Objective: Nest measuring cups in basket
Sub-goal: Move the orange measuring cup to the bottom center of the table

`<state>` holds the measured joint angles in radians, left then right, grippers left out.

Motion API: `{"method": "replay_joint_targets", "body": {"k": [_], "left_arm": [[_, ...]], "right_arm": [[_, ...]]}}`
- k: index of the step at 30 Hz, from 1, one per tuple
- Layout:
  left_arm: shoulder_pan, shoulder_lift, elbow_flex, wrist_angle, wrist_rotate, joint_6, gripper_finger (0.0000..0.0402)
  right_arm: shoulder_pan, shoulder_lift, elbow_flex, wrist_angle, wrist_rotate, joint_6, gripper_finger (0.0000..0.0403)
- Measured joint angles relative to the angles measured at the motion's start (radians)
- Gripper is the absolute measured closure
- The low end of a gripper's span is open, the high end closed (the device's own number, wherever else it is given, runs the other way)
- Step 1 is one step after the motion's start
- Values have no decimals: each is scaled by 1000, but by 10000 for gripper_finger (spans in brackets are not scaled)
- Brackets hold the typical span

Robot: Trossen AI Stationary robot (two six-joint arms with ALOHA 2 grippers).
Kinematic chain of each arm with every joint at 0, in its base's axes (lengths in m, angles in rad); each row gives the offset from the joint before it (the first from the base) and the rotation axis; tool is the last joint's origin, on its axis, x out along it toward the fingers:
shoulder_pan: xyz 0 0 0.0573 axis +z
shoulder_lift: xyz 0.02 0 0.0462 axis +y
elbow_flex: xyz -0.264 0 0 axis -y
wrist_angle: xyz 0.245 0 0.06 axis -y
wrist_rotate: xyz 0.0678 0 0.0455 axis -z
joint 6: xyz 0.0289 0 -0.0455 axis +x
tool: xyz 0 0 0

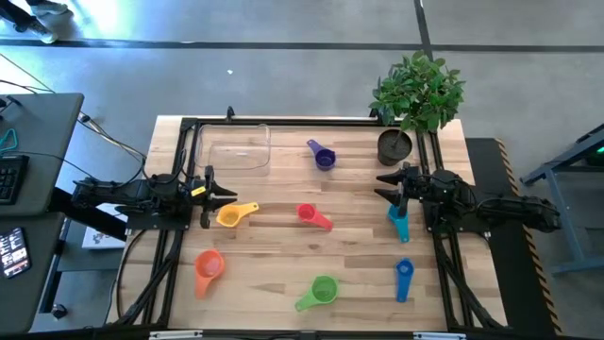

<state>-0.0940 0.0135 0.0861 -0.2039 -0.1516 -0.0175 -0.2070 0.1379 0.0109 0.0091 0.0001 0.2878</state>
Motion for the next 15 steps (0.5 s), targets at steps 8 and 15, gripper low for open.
{"method": "replay_joint_targets", "body": {"k": [8,15], "left_arm": [[0,0,0,0,10,-186,339],[0,0,0,3,10,-361,339]], "right_arm": [[0,0,0,0,0,0,169],[0,0,0,0,0,0,169]]}}
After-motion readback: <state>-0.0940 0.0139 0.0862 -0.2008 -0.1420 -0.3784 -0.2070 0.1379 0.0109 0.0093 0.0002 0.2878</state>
